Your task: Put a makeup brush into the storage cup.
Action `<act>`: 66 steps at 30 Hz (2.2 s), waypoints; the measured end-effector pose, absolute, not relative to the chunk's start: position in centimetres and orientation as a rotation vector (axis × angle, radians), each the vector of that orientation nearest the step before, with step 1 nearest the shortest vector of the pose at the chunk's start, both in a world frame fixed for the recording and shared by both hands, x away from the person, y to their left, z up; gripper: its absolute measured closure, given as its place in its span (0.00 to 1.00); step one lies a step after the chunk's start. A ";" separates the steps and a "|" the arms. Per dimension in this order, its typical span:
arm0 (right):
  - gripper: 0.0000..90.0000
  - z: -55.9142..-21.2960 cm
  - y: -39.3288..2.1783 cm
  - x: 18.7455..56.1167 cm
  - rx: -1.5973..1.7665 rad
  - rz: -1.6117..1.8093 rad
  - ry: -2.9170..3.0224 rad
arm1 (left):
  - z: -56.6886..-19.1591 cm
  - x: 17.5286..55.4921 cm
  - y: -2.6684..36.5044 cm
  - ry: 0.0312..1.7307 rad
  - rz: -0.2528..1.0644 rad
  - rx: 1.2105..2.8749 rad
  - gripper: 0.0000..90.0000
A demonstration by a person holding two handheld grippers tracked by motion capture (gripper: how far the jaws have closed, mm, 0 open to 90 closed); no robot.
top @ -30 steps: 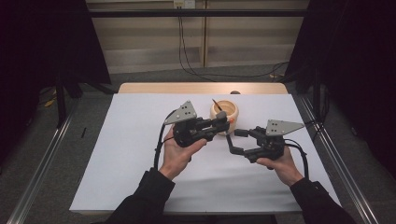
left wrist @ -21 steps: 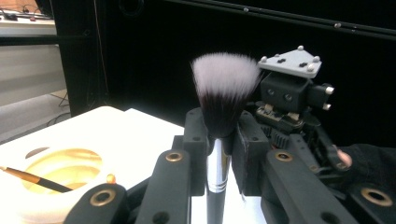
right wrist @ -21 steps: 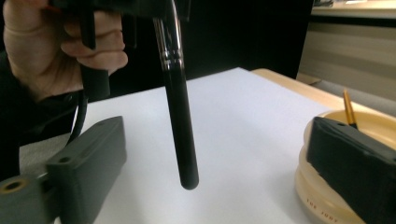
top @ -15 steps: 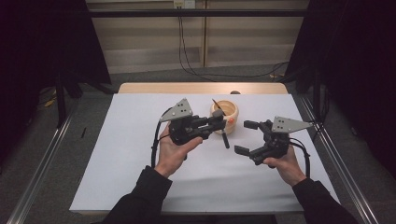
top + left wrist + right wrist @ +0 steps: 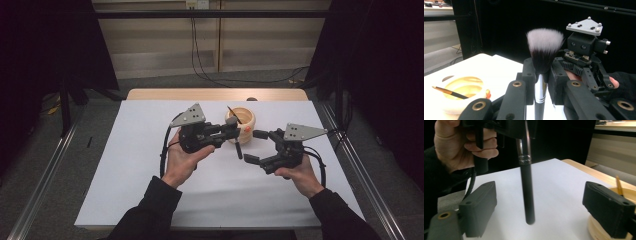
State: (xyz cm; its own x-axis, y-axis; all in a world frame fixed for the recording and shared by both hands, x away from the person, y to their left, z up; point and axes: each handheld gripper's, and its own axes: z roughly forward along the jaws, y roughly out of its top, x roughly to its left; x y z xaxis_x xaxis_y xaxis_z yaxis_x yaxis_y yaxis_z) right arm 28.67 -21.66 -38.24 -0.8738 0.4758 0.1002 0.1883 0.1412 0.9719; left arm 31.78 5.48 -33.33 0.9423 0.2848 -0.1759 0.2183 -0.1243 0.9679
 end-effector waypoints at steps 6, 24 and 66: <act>0.29 -38.1 -20.3 29.0 0.606 1.820 2.231 | -33.3 31.7 5.4 0.382 0.062 1.724 0.86; 0.69 -38.0 -19.7 29.9 0.558 1.868 2.288 | -34.0 31.5 4.2 0.356 0.031 1.756 0.86; 0.88 -38.1 -20.3 30.1 0.599 1.875 2.270 | -35.0 31.8 3.9 0.387 0.085 1.703 0.59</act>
State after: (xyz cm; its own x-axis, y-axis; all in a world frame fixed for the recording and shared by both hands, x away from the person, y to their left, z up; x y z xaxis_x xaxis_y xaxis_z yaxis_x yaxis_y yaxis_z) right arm 30.09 -20.29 -38.06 -0.9116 0.3850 0.1444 0.2145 0.1454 0.9658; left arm 31.80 3.91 -35.03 0.9397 0.3014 -0.1617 0.2053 -0.1187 0.9715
